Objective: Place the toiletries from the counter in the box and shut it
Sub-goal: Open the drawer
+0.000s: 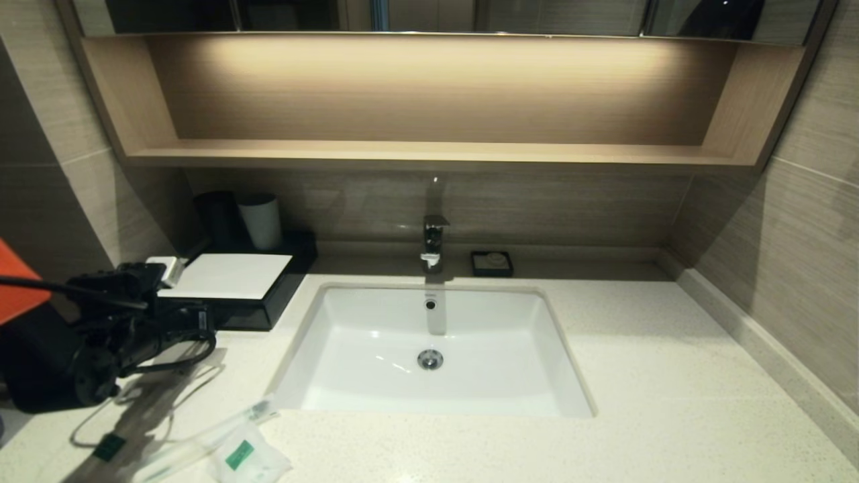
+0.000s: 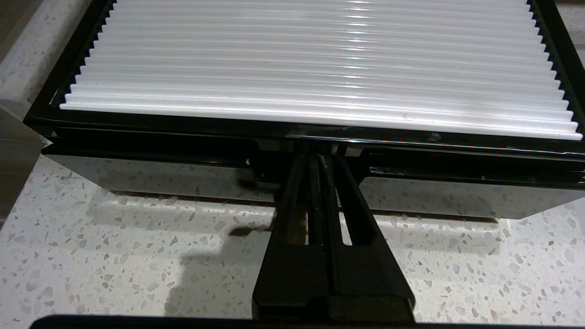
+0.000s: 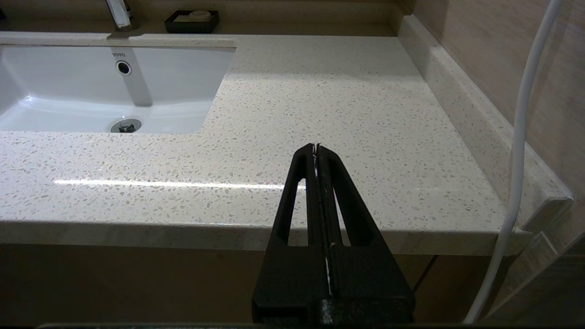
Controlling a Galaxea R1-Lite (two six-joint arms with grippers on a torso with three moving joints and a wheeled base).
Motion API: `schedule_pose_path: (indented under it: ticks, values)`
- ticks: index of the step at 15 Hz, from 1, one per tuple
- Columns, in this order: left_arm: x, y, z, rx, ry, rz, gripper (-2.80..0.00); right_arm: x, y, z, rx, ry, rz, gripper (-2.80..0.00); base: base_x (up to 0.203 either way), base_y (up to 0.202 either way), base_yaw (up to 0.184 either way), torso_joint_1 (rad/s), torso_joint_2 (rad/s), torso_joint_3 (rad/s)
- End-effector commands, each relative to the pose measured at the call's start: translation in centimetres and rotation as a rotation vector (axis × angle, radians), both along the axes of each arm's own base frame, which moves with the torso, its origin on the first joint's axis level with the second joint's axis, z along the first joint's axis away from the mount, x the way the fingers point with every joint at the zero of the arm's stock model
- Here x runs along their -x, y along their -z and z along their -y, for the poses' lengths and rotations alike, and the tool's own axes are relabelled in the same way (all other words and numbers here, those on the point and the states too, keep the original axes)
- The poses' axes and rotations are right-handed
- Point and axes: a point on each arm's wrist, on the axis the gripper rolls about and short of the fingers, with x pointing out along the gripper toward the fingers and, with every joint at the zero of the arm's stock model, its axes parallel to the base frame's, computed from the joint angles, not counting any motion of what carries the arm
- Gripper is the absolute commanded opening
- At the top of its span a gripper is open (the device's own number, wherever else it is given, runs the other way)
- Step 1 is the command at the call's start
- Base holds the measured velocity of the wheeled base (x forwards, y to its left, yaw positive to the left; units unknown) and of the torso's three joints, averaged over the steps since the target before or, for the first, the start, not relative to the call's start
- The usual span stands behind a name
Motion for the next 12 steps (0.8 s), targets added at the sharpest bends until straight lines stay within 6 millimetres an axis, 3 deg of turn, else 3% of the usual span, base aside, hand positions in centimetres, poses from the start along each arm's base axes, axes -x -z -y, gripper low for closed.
schedule_pose_path:
  ticks: [1,12]
  values:
    - [0.01,-0.42,0.01,-0.006,0.001,0.018,-2.8,0.01,0.0,0.0,0.0,0.0,0.002,-2.8,0.0,0.0,0.0,0.0,0.0,0.0]
    - [0.53,-0.81,0.09,0.0,0.003,-0.036,-2.8,0.0,0.04,0.0,0.001,0.0,0.0,-2.8,0.0,0.0,0.0,0.0,0.0,0.0]
